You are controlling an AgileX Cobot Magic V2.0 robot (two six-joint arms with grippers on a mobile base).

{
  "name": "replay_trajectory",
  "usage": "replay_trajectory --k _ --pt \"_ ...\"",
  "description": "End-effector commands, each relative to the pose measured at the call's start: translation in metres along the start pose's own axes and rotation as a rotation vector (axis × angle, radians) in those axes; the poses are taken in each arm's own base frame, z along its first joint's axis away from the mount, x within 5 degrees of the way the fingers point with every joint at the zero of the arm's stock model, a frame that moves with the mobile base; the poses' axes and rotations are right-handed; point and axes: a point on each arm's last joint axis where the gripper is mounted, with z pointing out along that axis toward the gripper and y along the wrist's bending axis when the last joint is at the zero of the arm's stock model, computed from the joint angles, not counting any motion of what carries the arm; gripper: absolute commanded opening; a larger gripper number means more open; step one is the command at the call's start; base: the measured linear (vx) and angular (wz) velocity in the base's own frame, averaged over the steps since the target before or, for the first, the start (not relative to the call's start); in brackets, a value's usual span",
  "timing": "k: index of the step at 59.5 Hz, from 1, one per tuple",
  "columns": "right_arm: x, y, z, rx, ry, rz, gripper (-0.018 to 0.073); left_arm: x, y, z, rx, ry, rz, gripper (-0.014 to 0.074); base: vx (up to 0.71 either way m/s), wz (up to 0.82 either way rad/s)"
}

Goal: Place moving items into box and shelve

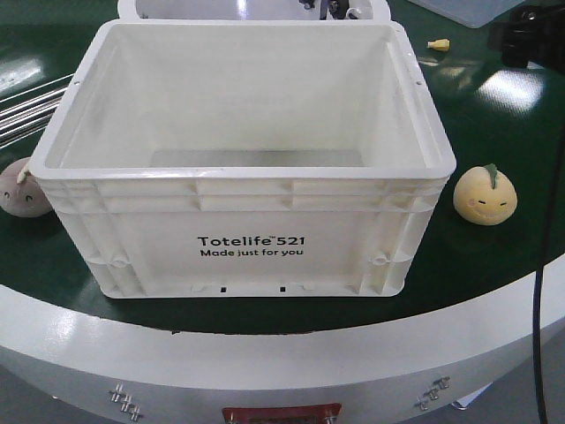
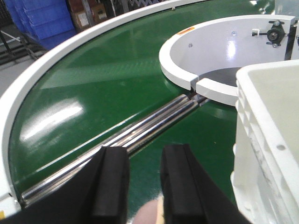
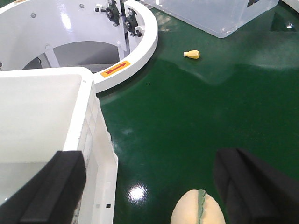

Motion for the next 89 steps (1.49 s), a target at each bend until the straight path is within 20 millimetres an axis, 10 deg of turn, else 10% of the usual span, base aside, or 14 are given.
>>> replay_trajectory --k 1,89 --pt "-0.019 0.0 -0.012 -0.015 -0.118 -0.012 0.0594 -0.014 -0.002 -0.006 0.048 -0.063 0.032 0.0317 0.0 0.0" --pt "-0.018 -0.001 -0.012 -0.014 -0.117 -0.013 0.0592 -0.015 0.007 0.007 0.084 -0.112 -0.097 0.0317 0.0 0.0"
